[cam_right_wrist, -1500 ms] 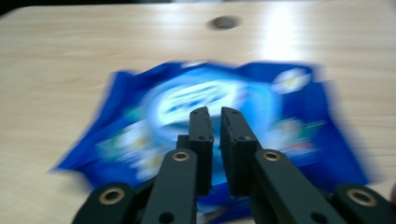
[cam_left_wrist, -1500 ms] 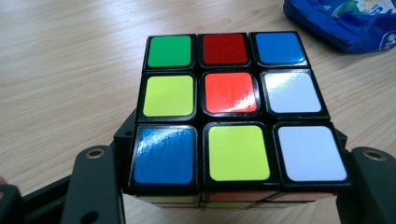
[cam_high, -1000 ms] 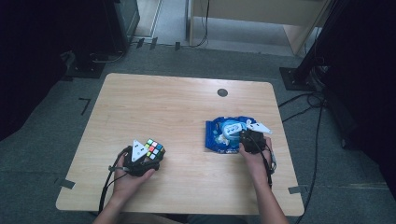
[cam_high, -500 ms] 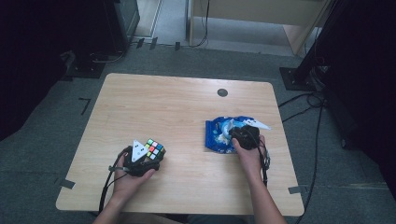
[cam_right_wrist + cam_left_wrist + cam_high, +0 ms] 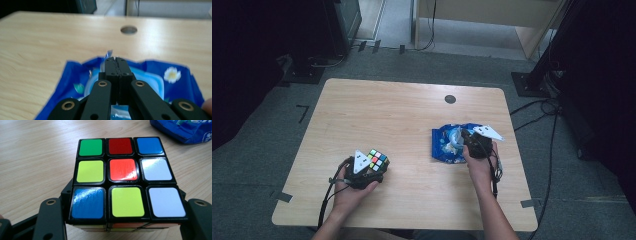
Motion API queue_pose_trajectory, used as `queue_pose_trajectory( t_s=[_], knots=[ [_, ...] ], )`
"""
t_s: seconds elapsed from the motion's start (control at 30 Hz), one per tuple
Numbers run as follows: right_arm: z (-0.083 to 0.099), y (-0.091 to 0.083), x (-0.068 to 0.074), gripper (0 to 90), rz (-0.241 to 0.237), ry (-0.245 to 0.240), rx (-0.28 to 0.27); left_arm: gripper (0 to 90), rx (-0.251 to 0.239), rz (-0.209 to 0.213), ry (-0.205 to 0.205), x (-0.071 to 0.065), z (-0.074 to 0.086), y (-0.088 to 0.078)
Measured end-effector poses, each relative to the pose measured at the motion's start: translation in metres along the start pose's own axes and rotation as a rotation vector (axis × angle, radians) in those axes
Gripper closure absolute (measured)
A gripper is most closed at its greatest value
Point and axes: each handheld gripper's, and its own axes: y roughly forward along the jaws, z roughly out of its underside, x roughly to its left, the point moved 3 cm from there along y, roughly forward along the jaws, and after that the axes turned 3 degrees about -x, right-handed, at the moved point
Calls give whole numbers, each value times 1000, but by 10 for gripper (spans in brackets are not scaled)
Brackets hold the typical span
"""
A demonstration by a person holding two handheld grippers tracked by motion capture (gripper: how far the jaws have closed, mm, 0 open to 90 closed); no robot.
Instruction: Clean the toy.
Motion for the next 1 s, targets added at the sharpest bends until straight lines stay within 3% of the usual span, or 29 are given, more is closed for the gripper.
queue_pose_trajectory(
  t_s=[0.07, 0.13, 0.17, 0.2, 0.4, 0.47, 0.53, 0.73, 0.83, 0.9, 0.93, 1.0],
  knots=[
    [4, 2, -1, 894, 10, 2, 16, 337, 0, 0, 1, 0, 0, 0],
    [13, 5, -7, 831, 18, 31, 22, 337, -1, -1, 0, 0, 0, 0],
    [19, 6, -12, 759, 8, 76, 25, 337, -1, -1, -1, 0, 0, 0],
    [21, 6, -12, 731, 5, 85, 24, 337, 0, -2, 0, 1, 0, 0],
    [27, 4, -12, 625, -58, 113, 8, 337, 3, 0, -2, 0, 1, 1],
    [30, 11, -10, 561, -55, 120, 46, 337, 4, 0, 3, -1, 1, 1],
    [33, 15, -10, 569, -40, 104, 62, 337, 5, 1, 2, -2, 1, 1],
    [37, 18, -13, 844, -12, 96, 85, 337, 10, 3, 6, -3, 2, 2],
    [32, 17, -10, 889, -9, 46, 85, 337, 10, 5, 4, -3, 2, 2],
    [21, 8, -7, 893, -9, 21, 13, 337, 10, 6, 5, -3, 2, 2],
    [9, -1, -5, 893, 1, 10, -64, 337, 10, 6, 5, -4, 2, 2],
    [-8, -14, -4, 892, 11, 31, -144, 337, 12, 5, 6, -3, 2, 3]
  ],
)
